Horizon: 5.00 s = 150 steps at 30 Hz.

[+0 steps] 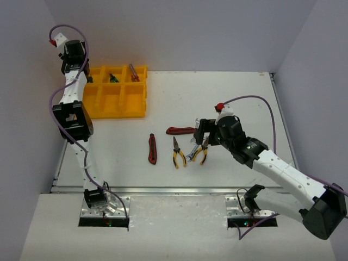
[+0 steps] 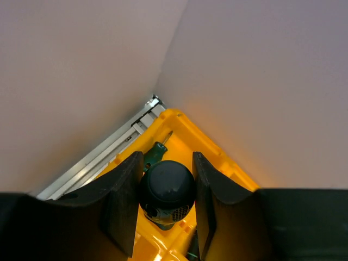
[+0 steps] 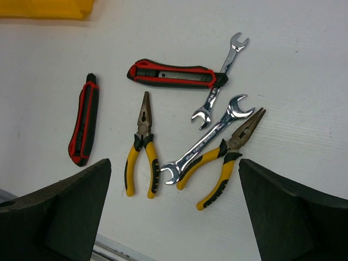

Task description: Sort the tools into containers

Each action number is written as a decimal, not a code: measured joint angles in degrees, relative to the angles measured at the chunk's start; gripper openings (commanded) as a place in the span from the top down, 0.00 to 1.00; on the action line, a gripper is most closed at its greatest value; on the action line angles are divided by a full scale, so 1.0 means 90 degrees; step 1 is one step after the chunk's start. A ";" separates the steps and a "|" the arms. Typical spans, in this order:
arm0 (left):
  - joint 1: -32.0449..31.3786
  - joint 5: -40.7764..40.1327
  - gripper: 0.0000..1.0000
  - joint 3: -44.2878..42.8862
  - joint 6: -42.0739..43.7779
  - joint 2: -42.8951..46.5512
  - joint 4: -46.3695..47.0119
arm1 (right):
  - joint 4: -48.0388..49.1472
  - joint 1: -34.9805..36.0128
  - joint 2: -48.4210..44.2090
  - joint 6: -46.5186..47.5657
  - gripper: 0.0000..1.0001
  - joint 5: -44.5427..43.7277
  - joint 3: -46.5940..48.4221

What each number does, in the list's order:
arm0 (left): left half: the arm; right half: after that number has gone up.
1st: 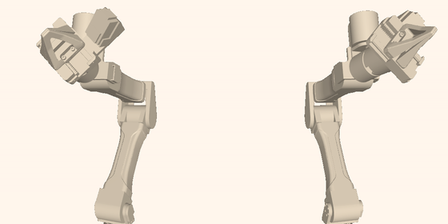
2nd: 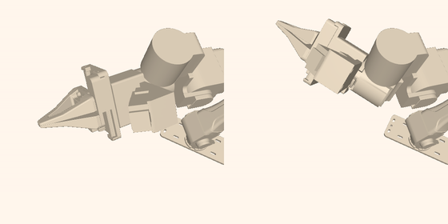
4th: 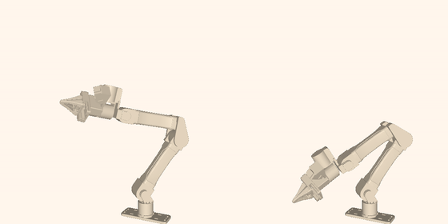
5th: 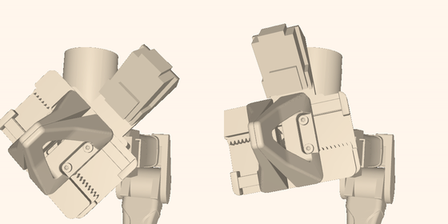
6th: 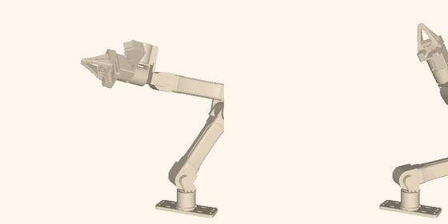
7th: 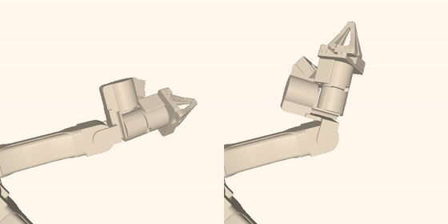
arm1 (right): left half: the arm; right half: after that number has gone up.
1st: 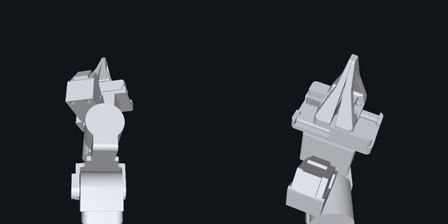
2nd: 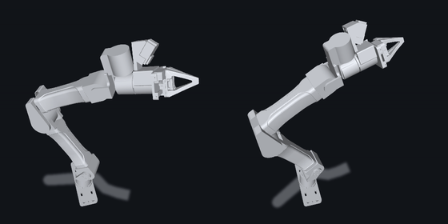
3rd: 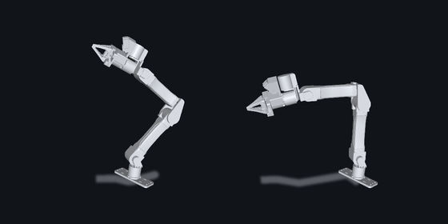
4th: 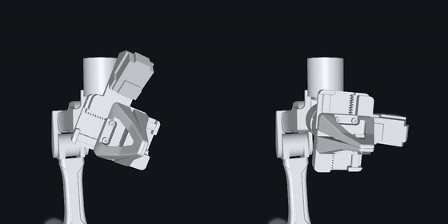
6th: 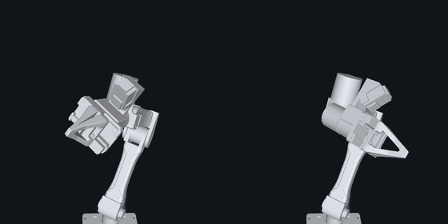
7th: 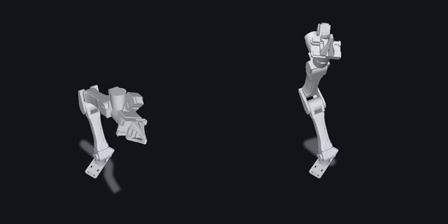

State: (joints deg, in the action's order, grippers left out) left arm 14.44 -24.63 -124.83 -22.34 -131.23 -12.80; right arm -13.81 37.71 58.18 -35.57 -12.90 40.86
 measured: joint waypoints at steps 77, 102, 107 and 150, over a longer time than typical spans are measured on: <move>-0.1216 0.3983 0.00 0.9384 -0.0115 1.1125 -0.1430 | -0.2071 -0.0085 0.5786 -0.1941 0.18 0.0388 0.4443; -0.1269 0.3901 0.00 0.9384 -0.0112 1.1290 -0.1415 | -0.2793 0.2144 0.8228 -0.1313 0.81 -0.0195 0.6847; -0.1271 0.3908 0.00 0.9384 -0.0112 1.1246 -0.1413 | -0.2680 0.2244 0.8119 -0.1256 1.00 -0.0261 0.6671; -0.3332 0.3568 1.00 0.8775 -0.1680 0.7588 0.0529 | 0.1285 0.2241 0.1531 0.0587 0.01 0.0032 0.1463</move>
State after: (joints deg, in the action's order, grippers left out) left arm -15.55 7.49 -45.86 -37.46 -62.94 -8.04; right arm -2.24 57.89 71.95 -30.29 -12.61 54.02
